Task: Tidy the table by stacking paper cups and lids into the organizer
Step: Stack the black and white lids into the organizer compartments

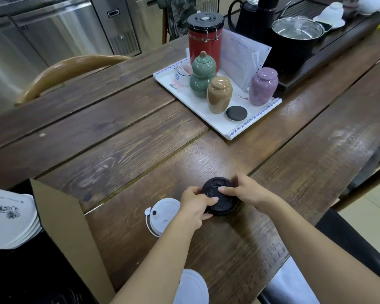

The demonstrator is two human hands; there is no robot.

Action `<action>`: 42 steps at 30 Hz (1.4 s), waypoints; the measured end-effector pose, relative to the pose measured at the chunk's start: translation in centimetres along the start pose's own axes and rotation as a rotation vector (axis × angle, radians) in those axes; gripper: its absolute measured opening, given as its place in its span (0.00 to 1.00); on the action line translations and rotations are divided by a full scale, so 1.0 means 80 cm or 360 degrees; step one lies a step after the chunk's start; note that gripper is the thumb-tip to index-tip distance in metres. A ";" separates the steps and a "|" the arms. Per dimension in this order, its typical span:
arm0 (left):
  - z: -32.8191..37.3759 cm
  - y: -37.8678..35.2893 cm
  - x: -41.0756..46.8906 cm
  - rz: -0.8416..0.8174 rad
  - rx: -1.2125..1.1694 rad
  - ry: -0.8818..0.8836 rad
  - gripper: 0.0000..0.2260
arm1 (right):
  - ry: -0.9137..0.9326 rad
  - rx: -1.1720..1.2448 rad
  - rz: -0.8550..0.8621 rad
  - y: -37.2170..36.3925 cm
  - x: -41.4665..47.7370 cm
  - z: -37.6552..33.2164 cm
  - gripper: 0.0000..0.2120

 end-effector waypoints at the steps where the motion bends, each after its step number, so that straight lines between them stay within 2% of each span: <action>1: 0.003 0.004 -0.001 0.0007 -0.0033 -0.0018 0.19 | -0.0001 0.0069 0.0019 0.000 -0.001 0.000 0.16; 6: 0.031 0.036 -0.018 -0.0004 -0.0134 -0.0132 0.22 | 0.0193 0.0223 0.0068 -0.005 -0.016 -0.051 0.17; 11: 0.077 0.089 -0.059 0.0043 -0.0107 -0.0371 0.10 | 0.0474 0.0242 0.0063 -0.034 -0.036 -0.126 0.17; 14: 0.101 0.124 -0.095 0.0051 -0.0285 -0.0560 0.11 | 0.0625 0.0276 0.0021 -0.061 -0.060 -0.170 0.18; 21: 0.111 0.225 -0.197 0.0384 -0.0400 -0.0828 0.22 | 0.0965 0.0244 -0.0178 -0.134 -0.141 -0.265 0.17; 25: 0.104 0.277 -0.266 0.0466 -0.0405 -0.0942 0.18 | 0.1096 0.0267 -0.0374 -0.188 -0.195 -0.303 0.16; 28: 0.087 0.313 -0.309 0.0522 -0.0426 -0.0950 0.13 | 0.1086 0.0277 -0.0558 -0.235 -0.223 -0.313 0.16; 31: 0.054 0.347 -0.332 0.0637 -0.0315 -0.0837 0.09 | 0.1073 0.0173 -0.0678 -0.281 -0.237 -0.306 0.16; 35: 0.004 0.376 -0.334 0.0741 -0.0269 -0.0661 0.12 | 0.0912 -0.0135 -0.0772 -0.335 -0.230 -0.271 0.17; 42: -0.060 0.388 -0.304 0.0837 -0.0302 -0.0526 0.08 | 0.0805 -0.0515 -0.0594 -0.372 -0.215 -0.216 0.17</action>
Point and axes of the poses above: each hand's wrist, its own x-axis towards the middle knuckle, its own y-axis out of the back of the hand, z = x × y, the point moved 10 cm from there along x, towards the middle knuckle, and after that the axes turned 4 degrees about -y, right-handed, at the moved point
